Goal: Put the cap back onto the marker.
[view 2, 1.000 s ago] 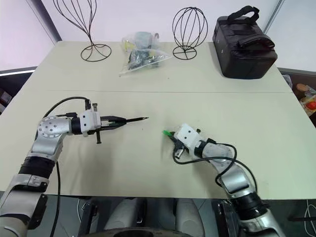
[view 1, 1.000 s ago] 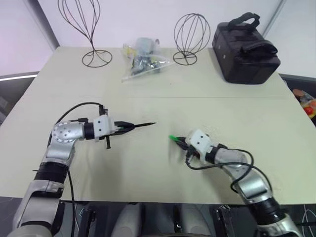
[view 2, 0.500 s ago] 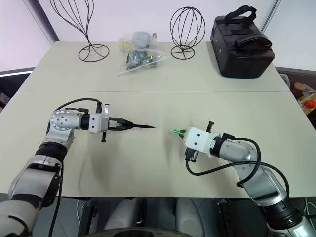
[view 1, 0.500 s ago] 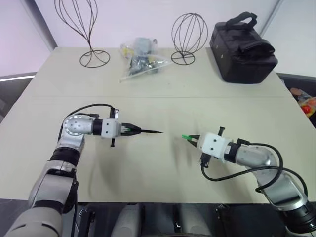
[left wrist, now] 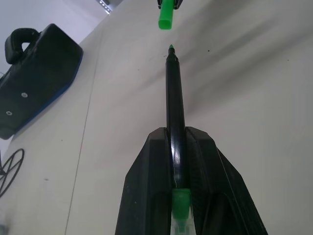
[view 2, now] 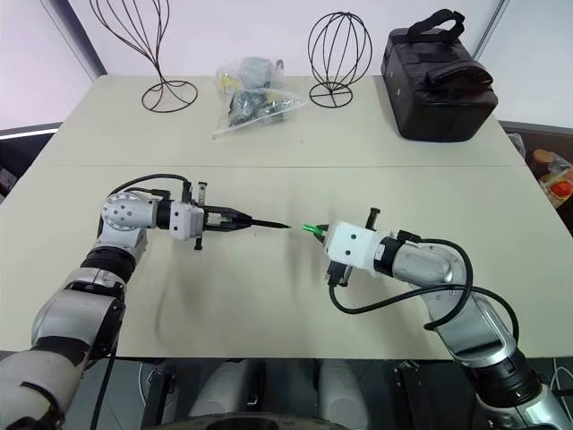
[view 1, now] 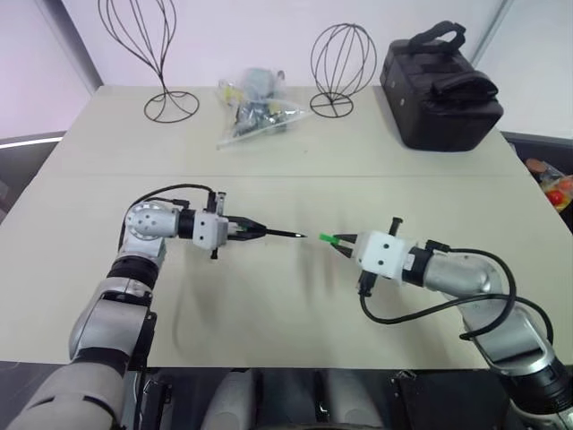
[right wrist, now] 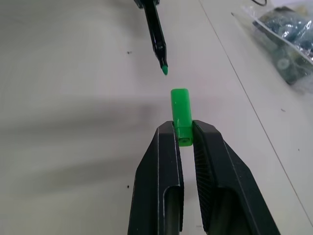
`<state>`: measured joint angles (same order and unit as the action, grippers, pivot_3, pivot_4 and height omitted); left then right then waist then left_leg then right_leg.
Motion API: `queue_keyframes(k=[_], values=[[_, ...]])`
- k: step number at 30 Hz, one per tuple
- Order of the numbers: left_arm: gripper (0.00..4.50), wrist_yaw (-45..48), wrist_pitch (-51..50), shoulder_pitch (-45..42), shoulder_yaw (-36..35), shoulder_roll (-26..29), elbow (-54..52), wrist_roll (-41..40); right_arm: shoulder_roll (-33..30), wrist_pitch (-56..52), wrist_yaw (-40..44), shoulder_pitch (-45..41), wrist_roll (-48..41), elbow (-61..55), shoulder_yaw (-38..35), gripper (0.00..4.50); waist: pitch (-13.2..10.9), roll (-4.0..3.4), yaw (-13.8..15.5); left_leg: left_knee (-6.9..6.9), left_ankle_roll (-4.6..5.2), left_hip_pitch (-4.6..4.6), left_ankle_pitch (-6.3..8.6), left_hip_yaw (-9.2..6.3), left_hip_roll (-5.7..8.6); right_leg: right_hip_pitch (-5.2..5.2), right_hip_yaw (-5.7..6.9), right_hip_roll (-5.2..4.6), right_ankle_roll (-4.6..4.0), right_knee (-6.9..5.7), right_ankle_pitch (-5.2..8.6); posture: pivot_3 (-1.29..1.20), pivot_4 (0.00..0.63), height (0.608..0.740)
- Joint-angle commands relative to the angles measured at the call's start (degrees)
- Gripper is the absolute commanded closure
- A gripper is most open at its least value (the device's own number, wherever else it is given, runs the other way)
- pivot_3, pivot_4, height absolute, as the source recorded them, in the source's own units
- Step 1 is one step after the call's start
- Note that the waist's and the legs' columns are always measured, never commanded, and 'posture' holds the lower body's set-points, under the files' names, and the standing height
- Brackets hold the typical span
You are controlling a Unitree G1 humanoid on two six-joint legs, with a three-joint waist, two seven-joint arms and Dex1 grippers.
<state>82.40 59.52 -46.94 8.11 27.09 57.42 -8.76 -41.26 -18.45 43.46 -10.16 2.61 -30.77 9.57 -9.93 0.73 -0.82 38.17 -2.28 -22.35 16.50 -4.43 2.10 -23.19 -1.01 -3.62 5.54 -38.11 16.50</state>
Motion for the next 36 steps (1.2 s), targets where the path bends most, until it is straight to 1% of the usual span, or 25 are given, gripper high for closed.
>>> queue_keyframes(k=[1, 15, 36], values=[[4.50, -0.2, 1.0, -0.3, -1.3, 0.7, -0.5, -1.4, 0.4, -0.1, 0.6, -1.0, -0.8, -2.4, 0.0, 4.48, 0.0, 0.00, 0.0, 0.00, 0.00, 0.00, 0.00, 0.00, 0.00, 0.00, 0.00, 0.00, 0.00, 0.00, 0.00, 0.00, 0.150, 0.740], [4.50, -0.6, 1.5, -0.1, -1.1, 0.3, -1.2, -2.1, 1.3, -0.6, 0.7, -2.7, -0.8, -1.9, 0.8, 4.48, 0.0, 0.00, 0.0, 0.00, 0.00, 0.00, 0.00, 0.00, 0.00, 0.00, 0.00, 0.00, 0.00, 0.00, 0.00, 0.00, 0.150, 0.740], [4.50, 1.1, 2.1, 0.7, -0.7, -0.3, -2.9, -4.0, 1.8, -0.7, 0.7, -2.7, -0.9, -1.5, 1.1, 4.48, 0.0, 0.00, 0.0, 0.00, 0.00, 0.00, 0.00, 0.00, 0.00, 0.00, 0.00, 0.00, 0.00, -0.01, 0.00, 0.00, 0.150, 0.740]])
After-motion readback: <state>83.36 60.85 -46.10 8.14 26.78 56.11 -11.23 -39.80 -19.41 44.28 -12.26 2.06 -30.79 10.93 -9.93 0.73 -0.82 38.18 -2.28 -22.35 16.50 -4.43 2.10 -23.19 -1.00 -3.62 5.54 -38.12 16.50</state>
